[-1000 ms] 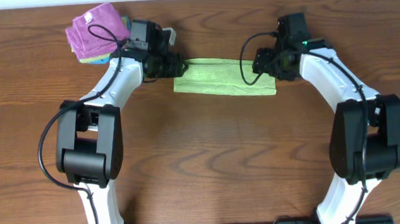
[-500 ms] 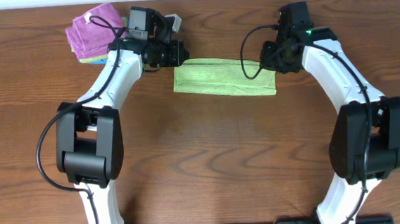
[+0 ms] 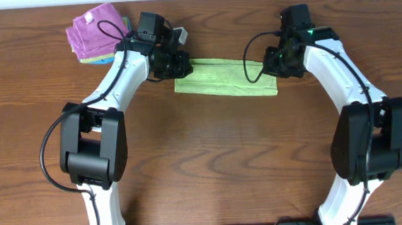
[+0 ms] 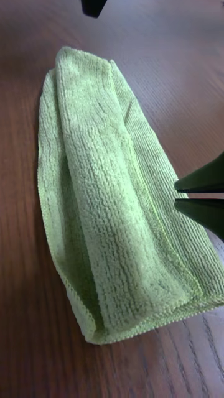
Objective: Fold the cloth
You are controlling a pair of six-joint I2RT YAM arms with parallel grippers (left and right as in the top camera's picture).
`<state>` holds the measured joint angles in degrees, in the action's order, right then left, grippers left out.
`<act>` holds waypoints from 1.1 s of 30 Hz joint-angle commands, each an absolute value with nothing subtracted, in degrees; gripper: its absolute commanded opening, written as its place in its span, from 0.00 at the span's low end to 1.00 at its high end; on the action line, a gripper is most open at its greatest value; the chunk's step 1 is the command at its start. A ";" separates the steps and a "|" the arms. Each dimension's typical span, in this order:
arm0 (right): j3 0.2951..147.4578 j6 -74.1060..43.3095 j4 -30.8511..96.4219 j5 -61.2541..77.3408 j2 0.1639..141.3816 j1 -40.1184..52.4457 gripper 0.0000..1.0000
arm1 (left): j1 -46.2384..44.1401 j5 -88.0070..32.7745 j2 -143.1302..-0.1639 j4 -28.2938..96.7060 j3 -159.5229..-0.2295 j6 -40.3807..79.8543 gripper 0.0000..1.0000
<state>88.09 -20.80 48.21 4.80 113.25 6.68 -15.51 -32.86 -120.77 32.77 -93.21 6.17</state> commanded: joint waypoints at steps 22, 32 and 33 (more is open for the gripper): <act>89.14 -16.64 49.10 -11.73 113.62 11.44 0.01 | -23.18 0.60 -122.17 26.59 -94.35 -6.87 0.06; 89.14 -16.67 49.36 -11.77 113.62 11.31 0.01 | -23.24 -1.10 -125.36 25.91 -94.35 -6.66 0.06; 89.14 -16.67 49.36 -11.79 113.62 11.27 0.01 | -23.24 -1.08 -125.36 25.93 -94.35 -6.66 0.06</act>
